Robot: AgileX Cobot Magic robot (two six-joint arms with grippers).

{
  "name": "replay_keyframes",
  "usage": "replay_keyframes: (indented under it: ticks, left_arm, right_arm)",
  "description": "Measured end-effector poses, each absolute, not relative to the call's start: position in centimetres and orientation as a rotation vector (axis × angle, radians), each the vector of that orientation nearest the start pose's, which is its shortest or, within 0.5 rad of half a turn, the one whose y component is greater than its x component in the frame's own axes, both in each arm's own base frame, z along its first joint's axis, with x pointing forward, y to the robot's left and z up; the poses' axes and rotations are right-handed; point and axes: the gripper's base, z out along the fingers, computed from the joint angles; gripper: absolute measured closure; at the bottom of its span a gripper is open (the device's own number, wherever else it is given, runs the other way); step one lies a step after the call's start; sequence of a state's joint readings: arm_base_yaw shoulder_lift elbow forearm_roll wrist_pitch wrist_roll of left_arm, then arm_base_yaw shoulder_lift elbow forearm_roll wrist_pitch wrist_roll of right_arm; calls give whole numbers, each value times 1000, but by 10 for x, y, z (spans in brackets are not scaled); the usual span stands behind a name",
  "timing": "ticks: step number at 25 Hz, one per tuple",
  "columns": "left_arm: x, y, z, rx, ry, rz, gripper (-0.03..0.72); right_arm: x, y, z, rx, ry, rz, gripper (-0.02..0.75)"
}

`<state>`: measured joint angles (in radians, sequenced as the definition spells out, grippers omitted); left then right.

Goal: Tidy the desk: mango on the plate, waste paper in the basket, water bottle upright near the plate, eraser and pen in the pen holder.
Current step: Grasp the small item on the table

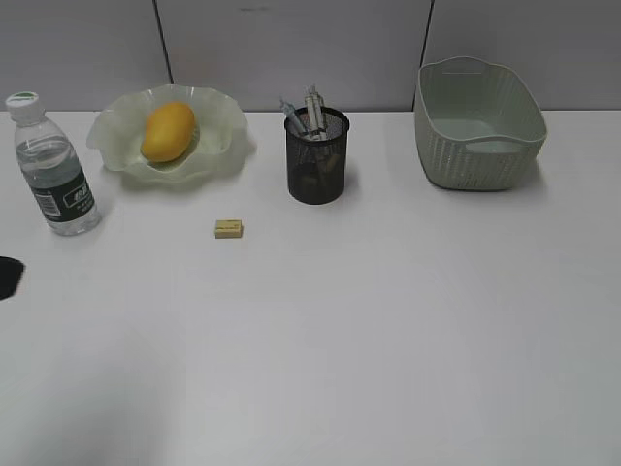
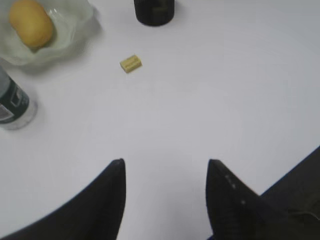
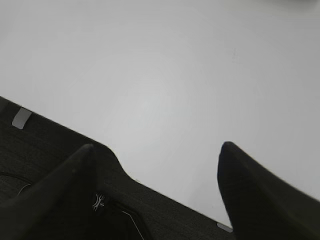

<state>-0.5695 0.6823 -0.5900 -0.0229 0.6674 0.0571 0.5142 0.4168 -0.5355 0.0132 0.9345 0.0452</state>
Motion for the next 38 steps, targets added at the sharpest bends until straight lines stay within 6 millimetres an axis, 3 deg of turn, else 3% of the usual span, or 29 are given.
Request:
replay_keyframes:
  ticks: [8, 16, 21, 25, 31, 38]
  left_arm:
    - [184, -122, 267, 750, 2451, -257, 290]
    - [253, -170, 258, 717, 2533, -307, 281]
    - [288, -192, 239, 676, 2594, -307, 281]
    - [313, -203, 219, 597, 2669, -307, 281]
    - [357, -200, 199, 407, 2765, -305, 281]
    - [386, -204, 182, 262, 2813, -343, 281]
  right_arm:
    - [57, 33, 285, -534, 2256, 303, 153]
    - [57, 33, 285, -533, 2256, 303, 153]
    - [57, 33, 285, -533, 2256, 303, 153]
    - [57, 33, 285, -533, 2256, 303, 153]
    - [57, 33, 285, -533, 2256, 303, 153]
    - [57, 33, 285, -533, 2256, 304, 153]
